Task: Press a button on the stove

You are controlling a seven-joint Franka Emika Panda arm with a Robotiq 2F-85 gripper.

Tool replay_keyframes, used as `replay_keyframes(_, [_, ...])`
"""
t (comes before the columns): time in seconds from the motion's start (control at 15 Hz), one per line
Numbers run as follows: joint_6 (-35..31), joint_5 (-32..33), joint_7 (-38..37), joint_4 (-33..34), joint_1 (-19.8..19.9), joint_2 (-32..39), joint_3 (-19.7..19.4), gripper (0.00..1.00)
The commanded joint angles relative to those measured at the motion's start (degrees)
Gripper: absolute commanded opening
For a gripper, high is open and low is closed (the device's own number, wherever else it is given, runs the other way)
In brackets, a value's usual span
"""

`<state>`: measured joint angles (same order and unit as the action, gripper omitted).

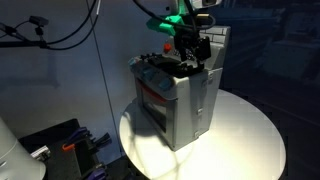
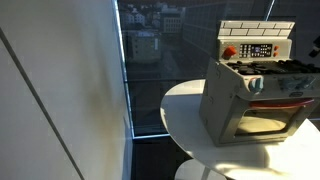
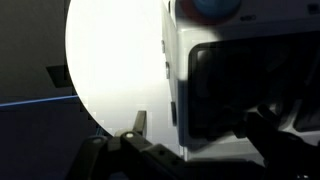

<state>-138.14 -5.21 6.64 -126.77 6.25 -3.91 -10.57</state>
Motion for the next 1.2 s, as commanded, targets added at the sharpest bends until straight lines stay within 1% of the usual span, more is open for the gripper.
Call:
replay_keyframes(0.0, [-1.7,-2.1,-0.9,3.1,0.4,2.7,0.9,1.00])
replay_keyframes(0.6, [-2.8,-1.7,-3.4,7.7,0.3,6.7,2.3,1.00])
replay_keyframes(1.13, [-7.4,0.0,-11.2,7.1,0.0,7.3,3.3,1.00])
